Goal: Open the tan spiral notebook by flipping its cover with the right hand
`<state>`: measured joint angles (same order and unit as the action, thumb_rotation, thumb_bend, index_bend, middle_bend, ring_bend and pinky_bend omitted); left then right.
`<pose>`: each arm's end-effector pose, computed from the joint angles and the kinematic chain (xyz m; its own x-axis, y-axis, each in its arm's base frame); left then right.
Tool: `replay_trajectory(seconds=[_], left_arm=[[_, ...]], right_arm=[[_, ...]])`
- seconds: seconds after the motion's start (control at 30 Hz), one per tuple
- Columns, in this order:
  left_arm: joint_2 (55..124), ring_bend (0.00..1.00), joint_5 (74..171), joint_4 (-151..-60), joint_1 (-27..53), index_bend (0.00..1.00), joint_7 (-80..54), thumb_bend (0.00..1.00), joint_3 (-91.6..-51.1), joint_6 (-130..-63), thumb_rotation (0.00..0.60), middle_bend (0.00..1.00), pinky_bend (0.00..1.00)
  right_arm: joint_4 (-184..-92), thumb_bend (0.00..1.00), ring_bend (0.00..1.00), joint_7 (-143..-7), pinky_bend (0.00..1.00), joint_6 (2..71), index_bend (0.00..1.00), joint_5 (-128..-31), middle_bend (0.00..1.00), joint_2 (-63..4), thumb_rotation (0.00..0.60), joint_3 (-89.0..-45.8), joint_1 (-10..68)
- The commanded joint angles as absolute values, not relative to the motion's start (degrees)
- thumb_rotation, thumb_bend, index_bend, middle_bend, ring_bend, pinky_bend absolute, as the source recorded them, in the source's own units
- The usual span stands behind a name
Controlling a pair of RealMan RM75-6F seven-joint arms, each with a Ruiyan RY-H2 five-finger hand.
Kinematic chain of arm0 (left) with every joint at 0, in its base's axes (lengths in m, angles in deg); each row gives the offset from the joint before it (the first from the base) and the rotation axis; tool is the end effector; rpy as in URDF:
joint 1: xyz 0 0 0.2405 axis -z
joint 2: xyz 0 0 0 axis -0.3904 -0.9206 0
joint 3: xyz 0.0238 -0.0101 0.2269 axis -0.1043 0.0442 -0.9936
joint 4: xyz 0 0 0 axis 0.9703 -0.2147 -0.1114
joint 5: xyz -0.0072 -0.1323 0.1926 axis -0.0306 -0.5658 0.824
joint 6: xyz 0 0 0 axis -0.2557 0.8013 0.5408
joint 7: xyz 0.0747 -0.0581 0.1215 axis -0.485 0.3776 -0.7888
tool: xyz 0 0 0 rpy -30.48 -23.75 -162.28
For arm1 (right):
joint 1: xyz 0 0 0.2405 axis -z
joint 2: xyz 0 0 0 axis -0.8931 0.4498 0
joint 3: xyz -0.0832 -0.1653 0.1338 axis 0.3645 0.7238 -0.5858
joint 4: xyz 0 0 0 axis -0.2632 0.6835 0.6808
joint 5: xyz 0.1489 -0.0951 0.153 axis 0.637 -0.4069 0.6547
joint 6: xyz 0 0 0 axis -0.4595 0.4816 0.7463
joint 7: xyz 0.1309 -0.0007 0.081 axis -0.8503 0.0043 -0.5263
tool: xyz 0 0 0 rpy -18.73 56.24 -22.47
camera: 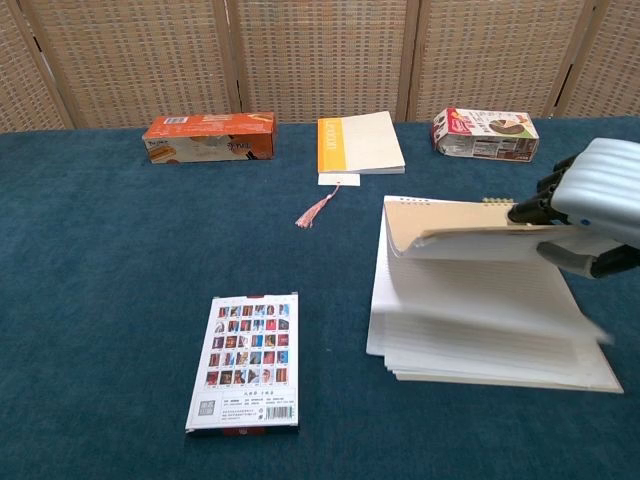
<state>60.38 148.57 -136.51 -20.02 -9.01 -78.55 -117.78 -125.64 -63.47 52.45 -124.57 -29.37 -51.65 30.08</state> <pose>-0.2746 0.1720 0.1537 0.3221 0.0357 0.9460 0.9466 -0.0023 -0.3223 -0.2167 -0.2844 0.0121 0.7083 0.2440 0.6624 -0.3512 -0.6922 0.6305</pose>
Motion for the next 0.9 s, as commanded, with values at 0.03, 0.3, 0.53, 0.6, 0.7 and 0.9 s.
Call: replay_trajectory(seconds=[0.03, 0.3, 0.53, 0.6, 0.7, 0.9], left_arm=[[60.6, 0.0, 148.6, -136.6, -20.0, 0.0, -9.6, 0.0, -78.6, -117.7, 0.6, 0.0, 0.0], [60.8, 0.0, 148.5, -136.8, -19.9, 0.0, -10.2, 0.0, -78.6, -117.6, 0.6, 0.0, 0.0], [60.8, 0.0, 148.7, -136.8, -20.0, 0.0, -10.1, 0.0, -78.6, -117.7, 0.6, 0.0, 0.0], [60.8, 0.0, 148.7, -136.8, -20.0, 0.0, -10.2, 0.0, -78.7, -117.8, 0.6, 0.0, 0.0], [60.8, 0.0, 148.7, -136.8, -20.0, 0.0, -10.2, 0.0, -78.7, -117.8, 0.6, 0.0, 0.0], [60.9, 0.0, 148.9, -136.8, -20.0, 0.0, -10.4, 0.0, -78.8, -117.8, 0.6, 0.0, 0.0]], right_arm=[[-126.4, 0.67, 0.59, -64.6, 0.57, 55.9, 0.65, -128.8, 0.66, -27.1, 0.6, -48.9, 30.6], [-128.2, 0.67, 0.59, -64.2, 0.57, 60.6, 0.65, -134.9, 0.66, -24.3, 0.6, -46.4, 30.9], [-130.4, 0.67, 0.59, -61.5, 0.57, 63.3, 0.65, -141.6, 0.66, -22.0, 0.6, -43.4, 31.2], [-130.7, 0.67, 0.59, -61.1, 0.57, 63.6, 0.65, -142.4, 0.66, -21.8, 0.6, -43.1, 31.4], [-130.9, 0.67, 0.59, -60.5, 0.57, 64.1, 0.65, -143.8, 0.66, -21.6, 0.6, -42.5, 31.6], [-131.9, 0.67, 0.59, -59.6, 0.57, 64.2, 0.65, -145.6, 0.66, -21.1, 0.6, -42.0, 32.0]])
